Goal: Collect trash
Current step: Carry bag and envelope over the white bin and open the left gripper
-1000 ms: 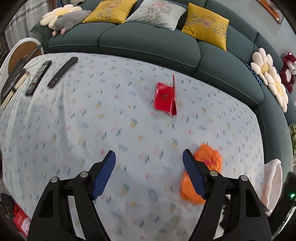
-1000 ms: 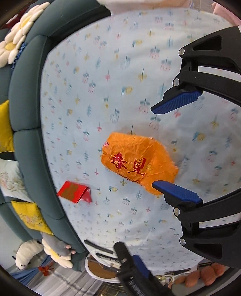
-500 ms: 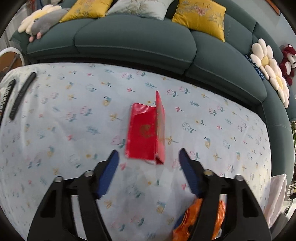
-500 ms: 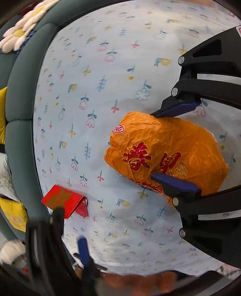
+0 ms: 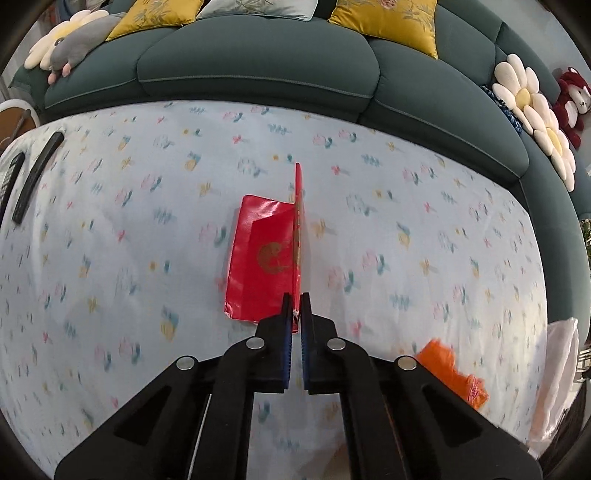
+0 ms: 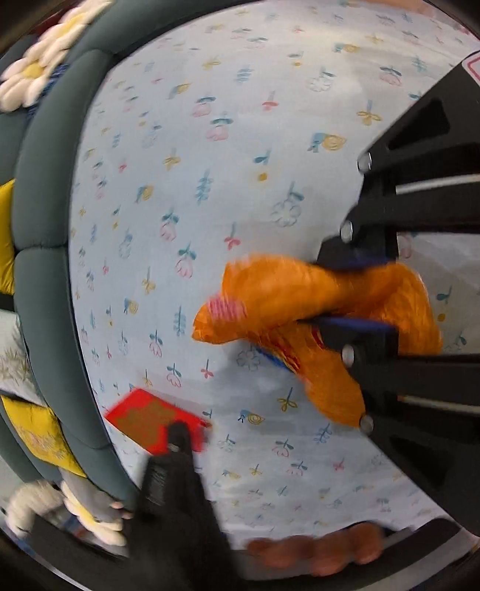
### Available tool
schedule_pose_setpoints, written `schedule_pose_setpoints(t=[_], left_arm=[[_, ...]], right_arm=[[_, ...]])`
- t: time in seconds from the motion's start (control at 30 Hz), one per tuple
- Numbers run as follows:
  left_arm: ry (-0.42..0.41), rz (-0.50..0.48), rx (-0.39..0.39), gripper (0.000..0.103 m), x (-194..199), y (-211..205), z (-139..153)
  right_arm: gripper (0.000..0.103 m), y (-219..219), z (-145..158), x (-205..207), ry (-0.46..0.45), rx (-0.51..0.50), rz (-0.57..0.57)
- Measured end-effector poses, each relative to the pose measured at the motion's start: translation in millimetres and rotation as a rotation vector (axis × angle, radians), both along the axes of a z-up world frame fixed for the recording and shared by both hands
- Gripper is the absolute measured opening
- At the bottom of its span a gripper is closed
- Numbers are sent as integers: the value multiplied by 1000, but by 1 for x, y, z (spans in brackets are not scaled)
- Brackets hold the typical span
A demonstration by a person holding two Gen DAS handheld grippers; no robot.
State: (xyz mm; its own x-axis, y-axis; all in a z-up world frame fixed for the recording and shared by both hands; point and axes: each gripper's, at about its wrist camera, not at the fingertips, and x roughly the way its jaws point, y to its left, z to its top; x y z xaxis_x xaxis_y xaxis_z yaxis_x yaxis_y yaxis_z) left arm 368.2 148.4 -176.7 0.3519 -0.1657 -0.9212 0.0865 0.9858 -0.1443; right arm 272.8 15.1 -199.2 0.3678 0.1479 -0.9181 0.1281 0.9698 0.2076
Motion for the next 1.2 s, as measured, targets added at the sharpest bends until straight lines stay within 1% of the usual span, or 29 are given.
schedule_pose_setpoints(t=[0.13, 0.3, 0.57, 0.67, 0.87, 1.2], left_arm=[[11, 1, -15, 4, -29, 0, 4], [20, -10, -25, 3, -73, -6, 12], [34, -34, -51, 3, -147, -22, 25], [30, -45, -58, 3, -168, -30, 32], [-20, -98, -59, 4, -209, -55, 59], [-109, -184, -60, 4, -256, -98, 105]], right_arm=[[13, -11, 1, -13, 12, 17, -34], [13, -19, 8, -41, 11, 36, -57], [12, -38, 31, -91, -30, 56, -104], [12, -48, 41, -108, -52, 56, -123], [12, -76, 67, -146, -115, 69, -176], [12, -116, 117, -191, -237, 67, -228]])
